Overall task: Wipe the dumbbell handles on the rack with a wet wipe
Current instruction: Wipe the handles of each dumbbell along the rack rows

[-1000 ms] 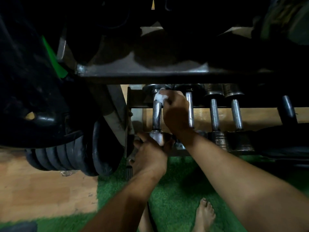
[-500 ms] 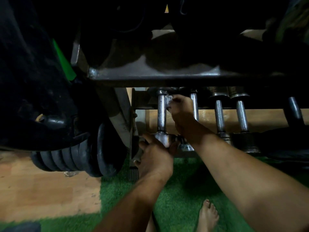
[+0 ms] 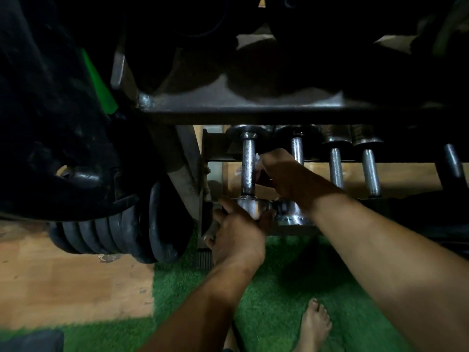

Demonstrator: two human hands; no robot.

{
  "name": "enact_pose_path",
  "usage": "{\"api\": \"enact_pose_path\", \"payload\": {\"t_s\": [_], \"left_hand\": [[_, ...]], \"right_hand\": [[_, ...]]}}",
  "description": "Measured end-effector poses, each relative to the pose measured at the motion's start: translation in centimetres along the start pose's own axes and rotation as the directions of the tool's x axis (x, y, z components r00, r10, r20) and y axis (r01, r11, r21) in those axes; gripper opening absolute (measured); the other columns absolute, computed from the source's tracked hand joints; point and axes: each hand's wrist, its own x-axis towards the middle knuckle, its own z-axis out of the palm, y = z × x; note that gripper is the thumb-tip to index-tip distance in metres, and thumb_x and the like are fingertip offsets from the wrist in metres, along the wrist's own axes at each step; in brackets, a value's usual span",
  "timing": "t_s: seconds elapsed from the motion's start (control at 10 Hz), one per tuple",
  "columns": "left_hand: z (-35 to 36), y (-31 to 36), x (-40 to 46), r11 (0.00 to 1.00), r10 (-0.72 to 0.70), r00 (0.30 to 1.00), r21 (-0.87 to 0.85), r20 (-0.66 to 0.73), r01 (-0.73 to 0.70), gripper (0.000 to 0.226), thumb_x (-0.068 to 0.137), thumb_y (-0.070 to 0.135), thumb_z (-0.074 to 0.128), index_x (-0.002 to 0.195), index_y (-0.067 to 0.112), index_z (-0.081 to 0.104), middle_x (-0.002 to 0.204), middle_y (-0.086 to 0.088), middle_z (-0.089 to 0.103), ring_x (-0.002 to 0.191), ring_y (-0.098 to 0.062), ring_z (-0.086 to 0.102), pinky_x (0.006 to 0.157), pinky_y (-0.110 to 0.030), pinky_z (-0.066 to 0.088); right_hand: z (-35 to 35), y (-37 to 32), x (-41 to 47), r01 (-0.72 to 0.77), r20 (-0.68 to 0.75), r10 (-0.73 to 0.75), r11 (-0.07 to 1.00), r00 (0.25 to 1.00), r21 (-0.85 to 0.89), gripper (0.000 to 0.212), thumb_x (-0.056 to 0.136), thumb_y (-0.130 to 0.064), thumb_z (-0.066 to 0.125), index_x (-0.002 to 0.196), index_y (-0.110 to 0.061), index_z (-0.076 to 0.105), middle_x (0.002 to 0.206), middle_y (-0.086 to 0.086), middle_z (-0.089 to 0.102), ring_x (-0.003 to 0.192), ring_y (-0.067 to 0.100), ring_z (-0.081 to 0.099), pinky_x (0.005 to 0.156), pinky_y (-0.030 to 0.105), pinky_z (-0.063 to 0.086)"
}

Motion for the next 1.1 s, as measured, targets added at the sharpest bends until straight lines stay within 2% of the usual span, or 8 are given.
{"api": "enact_pose_path", "payload": {"t_s": [0.1,0.2,0.3,0.5,0.6,0.8,0.9,1.1], "left_hand": [[0.3,-0.1,0.2,1.0,0.004,1.0,-0.02,0.0,-0.004,0.111,0.083,0.074,0.06,0.154,0.009,0.005,0.15,-0.019,0.034,0.131,-0.044,0.048,0.108,-0.063,0.038],[0.2,0.0,0.2,1.0,0.006,1.0,-0.018,0.005,-0.006,0.113,0.084,0.074,0.06,0.156,0.008,0.003,0.152,-0.02,0.031,0.131,-0.046,0.048,0.108,-0.062,0.038],[0.3,-0.2,0.3,1.0,0.011,1.0,-0.022,-0.001,-0.011,0.113,0.083,0.075,0.059,0.155,0.008,0.004,0.153,-0.022,0.031,0.13,-0.048,0.048,0.108,-0.063,0.038],[0.2,-0.2,0.4,0.999,0.011,1.0,-0.034,-0.003,-0.011,0.119,0.082,0.076,0.06,0.157,0.007,-0.001,0.155,-0.025,0.029,0.132,-0.049,0.046,0.108,-0.065,0.037],[0.2,-0.1,0.3,0.999,0.01,1.0,-0.041,0.006,-0.009,0.12,0.084,0.074,0.061,0.158,0.008,-0.006,0.157,-0.024,0.025,0.132,-0.048,0.047,0.11,-0.064,0.036],[0.2,-0.2,0.4,0.999,0.018,1.0,-0.042,0.008,-0.018,0.119,0.085,0.074,0.061,0.158,0.007,-0.005,0.158,-0.025,0.023,0.133,-0.048,0.046,0.109,-0.062,0.037],[0.3,-0.2,0.5,0.999,0.021,1.0,-0.043,0.003,-0.021,0.119,0.084,0.074,0.06,0.159,0.007,-0.005,0.158,-0.025,0.024,0.134,-0.048,0.045,0.11,-0.062,0.037],[0.2,-0.2,0.3,0.999,0.017,1.0,-0.031,-0.013,-0.018,0.117,0.084,0.077,0.058,0.158,0.01,-0.003,0.158,-0.023,0.024,0.134,-0.049,0.045,0.107,-0.062,0.039]], "right_hand": [[-0.2,-0.5,-0.4,0.058,-0.034,-0.059,0.998,0.998,-0.023,0.023,0.096,-0.011,0.048,0.076,-0.021,0.052,0.092,0.01,0.057,0.086,0.028,0.06,0.091,0.048,0.056],[-0.2,-0.6,-0.7,0.064,-0.046,-0.068,0.994,0.997,-0.085,0.011,0.078,-0.005,0.059,0.068,-0.008,0.061,0.079,0.023,0.064,0.082,0.039,0.067,0.078,0.054,0.058],[-0.4,-0.2,-1.8,0.075,0.078,-0.064,0.986,0.995,-0.15,0.016,0.071,0.01,0.056,0.059,0.0,0.06,0.063,0.024,0.058,0.064,0.035,0.062,0.064,0.043,0.05],[-1.1,-0.6,-1.9,0.162,0.1,-0.135,0.916,0.986,-0.366,0.011,0.068,0.0,0.064,0.059,-0.003,0.06,0.064,0.016,0.063,0.06,0.028,0.064,0.062,0.043,0.059],[-1.7,-0.5,-2.9,0.102,0.227,-0.023,0.933,0.974,-0.345,0.012,0.076,0.012,0.061,0.067,0.005,0.061,0.061,0.021,0.06,0.058,0.029,0.065,0.057,0.033,0.054],[-1.4,-0.3,-3.0,0.15,0.191,-0.071,0.887,0.979,-0.436,0.003,0.071,0.006,0.062,0.07,0.003,0.061,0.054,0.015,0.059,0.052,0.025,0.062,0.055,0.032,0.047],[-2.2,-0.7,-3.3,0.242,0.29,-0.091,0.803,0.953,-0.544,0.017,0.063,-0.003,0.069,0.074,0.001,0.057,0.063,0.017,0.061,0.061,0.029,0.063,0.058,0.039,0.051],[-2.1,-1.9,-4.5,0.419,0.309,-0.283,0.593,0.908,-0.688,0.012,0.081,-0.009,0.07,0.093,-0.007,0.068,0.089,0.011,0.064,0.084,0.024,0.063,0.064,0.021,0.044]]}}
